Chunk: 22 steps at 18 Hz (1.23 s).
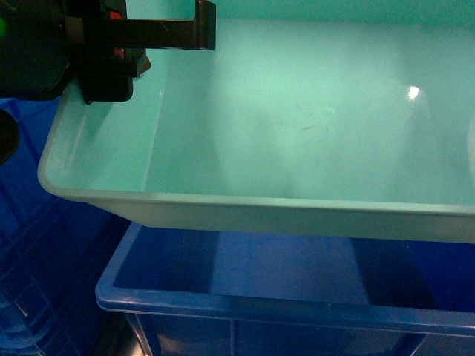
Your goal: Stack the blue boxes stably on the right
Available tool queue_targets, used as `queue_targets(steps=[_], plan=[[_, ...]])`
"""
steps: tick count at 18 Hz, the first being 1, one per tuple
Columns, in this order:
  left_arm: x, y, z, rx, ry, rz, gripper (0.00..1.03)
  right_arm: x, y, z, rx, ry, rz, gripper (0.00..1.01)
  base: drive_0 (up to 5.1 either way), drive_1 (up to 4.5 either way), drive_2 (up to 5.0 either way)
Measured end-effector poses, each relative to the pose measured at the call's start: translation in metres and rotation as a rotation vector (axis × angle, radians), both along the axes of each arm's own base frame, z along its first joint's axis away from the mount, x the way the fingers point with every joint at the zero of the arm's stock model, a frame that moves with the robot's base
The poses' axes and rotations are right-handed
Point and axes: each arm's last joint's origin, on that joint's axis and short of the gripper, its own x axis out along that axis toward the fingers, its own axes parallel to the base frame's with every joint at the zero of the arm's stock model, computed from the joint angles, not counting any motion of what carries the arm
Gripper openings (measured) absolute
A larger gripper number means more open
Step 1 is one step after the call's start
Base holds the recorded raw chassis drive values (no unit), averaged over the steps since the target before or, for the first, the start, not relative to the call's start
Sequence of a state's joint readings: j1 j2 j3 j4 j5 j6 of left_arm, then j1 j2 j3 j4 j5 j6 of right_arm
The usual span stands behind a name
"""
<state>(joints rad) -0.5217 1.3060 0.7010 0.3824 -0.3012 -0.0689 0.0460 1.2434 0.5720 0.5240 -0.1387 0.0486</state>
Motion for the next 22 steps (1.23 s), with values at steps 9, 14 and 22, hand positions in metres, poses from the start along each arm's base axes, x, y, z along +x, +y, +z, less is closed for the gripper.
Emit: queue_targets(steps=[9, 14, 22], plan=[[0.0002, 0.0002, -0.0001, 0.001, 0.000, 0.001, 0.02, -0.0003, 0.0001, 0.0005, 0.000, -0.003, -0.001, 0.07, 0.0, 3.68, -3.7], [-0.0001, -0.0002, 0.0002, 0.000, -0.002, -0.002, 0.02, -0.0003, 0.0000, 0.0003, 0.000, -0.001, 0.000, 0.07, 0.0, 3.68, -3.7], [0.0001, -0.0001, -0.0002, 0.001, 0.001, -0.002, 0.02, 0.0000, -0.0001, -0.0003, 0.000, 0.002, -0.001, 0.07, 0.0, 3.68, -3.7]])
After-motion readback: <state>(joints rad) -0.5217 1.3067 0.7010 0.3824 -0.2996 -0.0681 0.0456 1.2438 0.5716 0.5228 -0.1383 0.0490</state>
